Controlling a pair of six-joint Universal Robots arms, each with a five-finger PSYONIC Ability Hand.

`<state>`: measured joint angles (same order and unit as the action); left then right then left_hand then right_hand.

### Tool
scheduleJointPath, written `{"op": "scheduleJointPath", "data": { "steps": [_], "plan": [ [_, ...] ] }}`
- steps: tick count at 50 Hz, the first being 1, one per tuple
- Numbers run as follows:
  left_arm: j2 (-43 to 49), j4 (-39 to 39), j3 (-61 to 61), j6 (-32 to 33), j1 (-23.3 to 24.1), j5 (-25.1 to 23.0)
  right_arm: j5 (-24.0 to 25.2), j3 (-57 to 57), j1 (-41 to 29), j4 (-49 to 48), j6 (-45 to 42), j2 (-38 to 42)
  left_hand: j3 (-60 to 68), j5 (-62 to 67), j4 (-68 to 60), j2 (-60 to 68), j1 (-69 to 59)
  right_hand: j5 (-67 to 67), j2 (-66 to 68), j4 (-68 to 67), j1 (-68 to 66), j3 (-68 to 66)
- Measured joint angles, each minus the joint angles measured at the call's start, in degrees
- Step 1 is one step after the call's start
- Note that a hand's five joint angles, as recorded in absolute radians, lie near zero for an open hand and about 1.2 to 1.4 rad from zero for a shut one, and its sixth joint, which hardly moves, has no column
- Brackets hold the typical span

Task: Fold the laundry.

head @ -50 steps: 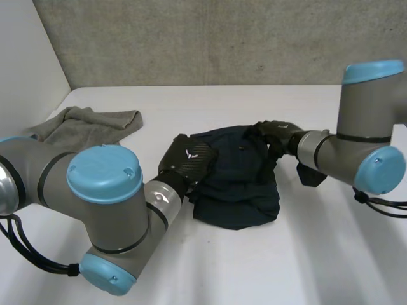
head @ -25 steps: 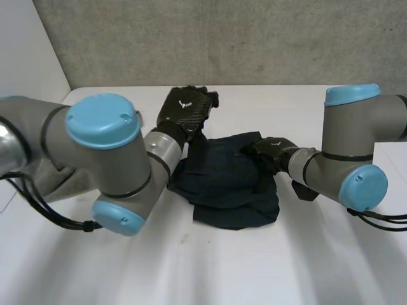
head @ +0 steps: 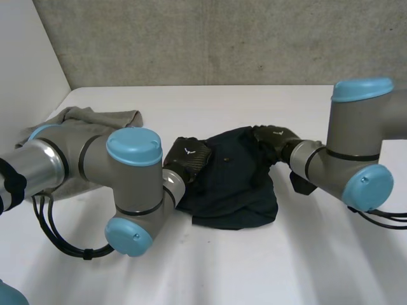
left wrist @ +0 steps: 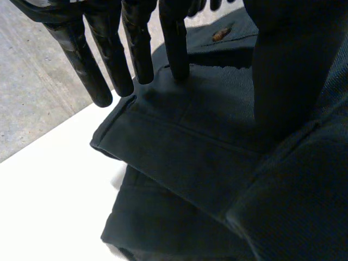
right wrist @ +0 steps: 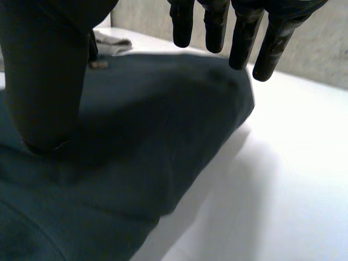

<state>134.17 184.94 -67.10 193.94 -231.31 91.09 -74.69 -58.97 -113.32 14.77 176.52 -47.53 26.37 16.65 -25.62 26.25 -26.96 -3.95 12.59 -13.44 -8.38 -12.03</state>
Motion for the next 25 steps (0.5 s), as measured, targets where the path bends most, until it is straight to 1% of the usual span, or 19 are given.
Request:
{"op": "scheduleJointPath", "data": {
  "steps": [6, 7, 10, 18, 25],
  "plan": [
    [1.21, 0.15, -0.06, 3.83, 0.05, 0.89, -0.14, 1.98, -0.07, 0.72, -1.57, 4.21, -0.85, -0.03, 0.81, -0.83, 1.2, 0.0, 0.0, 0.0, 0.0, 0.0],
    [1.75, 0.2, -0.01, 5.33, 0.09, 1.44, -0.28, 2.31, -0.07, 0.84, -3.14, 5.21, -1.52, -0.03, 1.47, -1.48, 2.03, 0.0, 0.0, 0.0, 0.0, 0.0],
    [2.44, 0.27, 0.05, 7.06, 0.15, 2.09, -0.65, 2.39, -0.07, 0.92, -5.78, 6.07, -1.91, -0.03, 1.94, -2.02, 2.81, 0.0, 0.0, 0.0, 0.0, 0.12],
    [2.34, 0.43, 0.11, 7.8, 0.42, 2.36, -2.42, 1.97, -0.07, 0.85, -10.6, 5.78, -4.29, -0.48, 3.91, -4.07, 4.45, 0.0, 0.0, 0.0, 0.01, 0.29],
    [1.06, 0.34, 0.06, 7.18, 1.33, 2.13, -3.53, 1.04, 0.05, 0.36, -11.06, 3.33, -6.3, -4.38, 5.99, -6.23, 6.07, 0.0, 0.0, 0.0, 0.01, 0.29]
  ]
}}
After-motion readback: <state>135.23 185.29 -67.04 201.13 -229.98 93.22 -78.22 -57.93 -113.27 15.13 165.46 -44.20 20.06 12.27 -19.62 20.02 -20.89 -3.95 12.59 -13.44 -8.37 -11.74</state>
